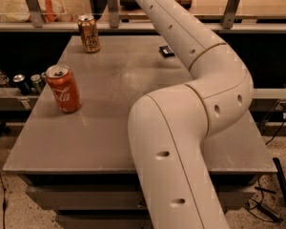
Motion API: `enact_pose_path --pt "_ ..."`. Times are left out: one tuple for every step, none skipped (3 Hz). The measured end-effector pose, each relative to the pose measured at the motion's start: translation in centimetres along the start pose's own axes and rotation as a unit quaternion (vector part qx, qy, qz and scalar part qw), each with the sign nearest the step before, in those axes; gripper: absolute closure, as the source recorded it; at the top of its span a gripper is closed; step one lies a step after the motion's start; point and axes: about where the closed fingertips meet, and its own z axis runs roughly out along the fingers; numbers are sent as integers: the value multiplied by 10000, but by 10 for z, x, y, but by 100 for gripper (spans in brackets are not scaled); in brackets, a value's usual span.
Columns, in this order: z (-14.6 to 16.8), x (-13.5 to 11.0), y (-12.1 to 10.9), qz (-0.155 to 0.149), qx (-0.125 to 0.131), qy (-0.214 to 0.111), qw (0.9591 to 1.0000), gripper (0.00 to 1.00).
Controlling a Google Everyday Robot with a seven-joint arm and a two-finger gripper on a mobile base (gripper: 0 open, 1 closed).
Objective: Pick rxbar blueberry
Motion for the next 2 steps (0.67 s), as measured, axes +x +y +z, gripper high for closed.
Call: enact_pose_path --pt "9 3 4 125 -6 -376 9992 0" --pt "13 8 6 244 35 -615 9978 0"
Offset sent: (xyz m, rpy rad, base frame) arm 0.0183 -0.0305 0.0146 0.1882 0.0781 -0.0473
